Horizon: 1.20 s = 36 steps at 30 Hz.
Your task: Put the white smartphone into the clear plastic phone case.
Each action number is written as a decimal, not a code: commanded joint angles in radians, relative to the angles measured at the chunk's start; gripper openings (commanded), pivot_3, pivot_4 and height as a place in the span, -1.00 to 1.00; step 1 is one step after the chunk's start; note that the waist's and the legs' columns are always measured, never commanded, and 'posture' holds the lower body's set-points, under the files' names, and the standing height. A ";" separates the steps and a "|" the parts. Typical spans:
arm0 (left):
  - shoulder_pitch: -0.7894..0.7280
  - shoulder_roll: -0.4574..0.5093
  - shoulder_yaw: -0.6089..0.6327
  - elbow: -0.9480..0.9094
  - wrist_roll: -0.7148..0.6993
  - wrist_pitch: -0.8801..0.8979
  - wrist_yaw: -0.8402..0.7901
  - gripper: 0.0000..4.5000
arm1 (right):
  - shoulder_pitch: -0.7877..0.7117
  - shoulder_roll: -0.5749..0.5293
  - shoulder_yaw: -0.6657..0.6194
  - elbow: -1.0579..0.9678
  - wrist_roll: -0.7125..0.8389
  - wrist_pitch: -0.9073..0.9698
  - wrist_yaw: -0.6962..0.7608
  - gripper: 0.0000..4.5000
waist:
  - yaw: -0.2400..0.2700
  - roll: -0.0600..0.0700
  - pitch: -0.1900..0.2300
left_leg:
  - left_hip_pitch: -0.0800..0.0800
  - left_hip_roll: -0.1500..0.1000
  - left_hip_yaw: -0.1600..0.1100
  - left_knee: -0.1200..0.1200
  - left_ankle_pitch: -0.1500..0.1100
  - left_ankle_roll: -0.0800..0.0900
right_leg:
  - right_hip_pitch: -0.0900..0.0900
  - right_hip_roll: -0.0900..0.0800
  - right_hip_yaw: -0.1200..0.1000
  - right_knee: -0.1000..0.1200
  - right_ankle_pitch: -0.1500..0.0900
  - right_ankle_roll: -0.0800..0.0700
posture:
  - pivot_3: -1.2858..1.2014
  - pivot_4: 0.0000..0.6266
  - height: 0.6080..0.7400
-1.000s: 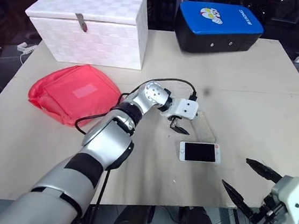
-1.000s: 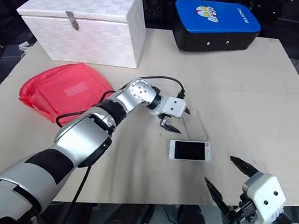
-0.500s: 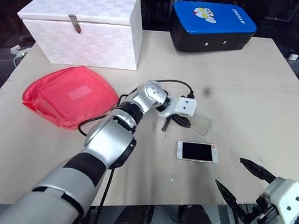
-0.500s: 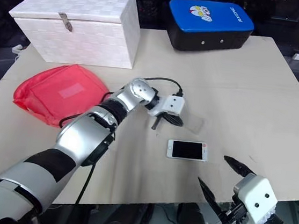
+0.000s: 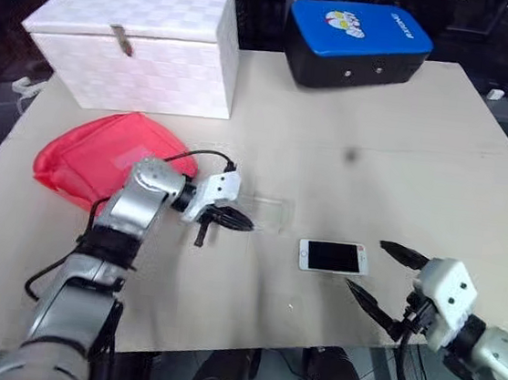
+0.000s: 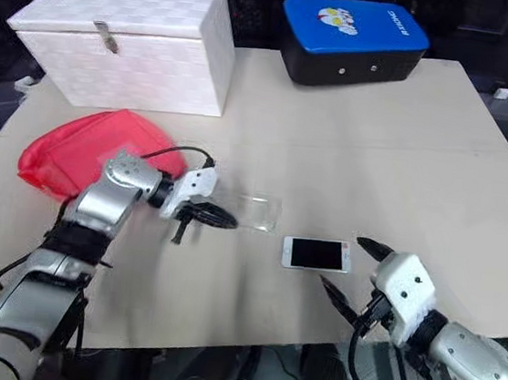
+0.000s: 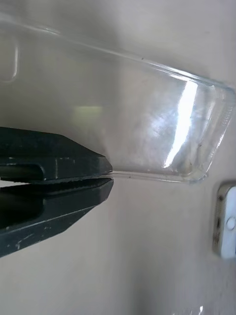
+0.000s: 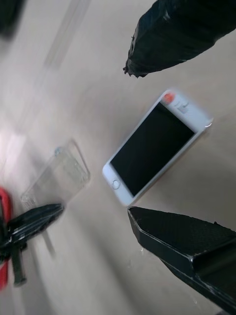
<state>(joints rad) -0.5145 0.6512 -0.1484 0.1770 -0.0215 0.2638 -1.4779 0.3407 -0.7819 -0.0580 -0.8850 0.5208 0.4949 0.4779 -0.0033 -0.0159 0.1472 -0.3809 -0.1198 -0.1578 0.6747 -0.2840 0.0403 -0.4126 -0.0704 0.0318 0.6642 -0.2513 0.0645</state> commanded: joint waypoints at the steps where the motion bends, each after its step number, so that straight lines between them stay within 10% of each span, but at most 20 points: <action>1: 0.065 0.036 0.060 -0.189 -0.071 0.117 0.062 -0.59 | -0.099 -0.040 0.044 0.091 -0.016 0.047 0.074 1.00 | 0.012 0.000 0.000 | 0.000 0.000 0.000 0.000 0.000 0.000 | 0.000 0.000 0.000 0.000 0.000 0.000 | 0.03 -0.52 1.00; 6: 0.165 0.068 0.096 -0.318 -0.114 0.108 0.134 0.43 | -0.295 -0.077 0.167 0.273 -0.162 0.021 0.149 1.00 | 0.018 0.001 0.000 | 0.001 0.000 0.001 0.000 0.000 0.000 | 0.000 0.000 -0.001 0.000 0.000 0.000 | 0.03 -0.52 1.00; 19: 0.315 0.095 0.133 -0.512 -0.220 0.090 0.249 0.43 | -0.673 -0.140 0.362 0.614 -0.235 -0.071 0.655 1.00 | 0.010 0.003 0.002 | 0.000 0.000 0.003 -0.002 0.000 0.000 | -0.001 0.000 0.000 -0.001 0.000 -0.001 | 0.03 -0.52 1.00; 33: 0.513 0.061 0.273 -0.595 -0.500 0.074 0.274 0.43 | -0.598 -0.118 0.390 0.708 -0.372 -0.082 0.634 1.00 | 0.021 0.003 0.001 | 0.001 0.000 0.002 -0.003 0.000 0.000 | 0.000 -0.001 0.001 -0.002 0.000 -0.001 | 0.03 -0.52 1.00; 36: 0.527 0.094 0.289 -0.590 -0.546 0.092 0.237 0.79 | -0.554 -0.117 0.353 0.687 -0.364 -0.051 0.600 0.76 | 0.024 0.002 0.000 | 0.001 0.000 0.002 -0.003 0.000 0.000 | 0.000 -0.001 0.000 -0.002 0.000 -0.001 | 0.03 -0.52 1.00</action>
<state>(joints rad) 0.0109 0.7281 0.1153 -0.3917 -0.5296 0.3590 -1.2175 -0.2562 -0.8854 0.2883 -0.2259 0.1907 0.3939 1.0988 0.0204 -0.0140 0.1468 -0.3796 -0.1196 -0.1562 0.6714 -0.2842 0.0400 -0.4124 -0.0715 0.0321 0.6616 -0.2509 0.0635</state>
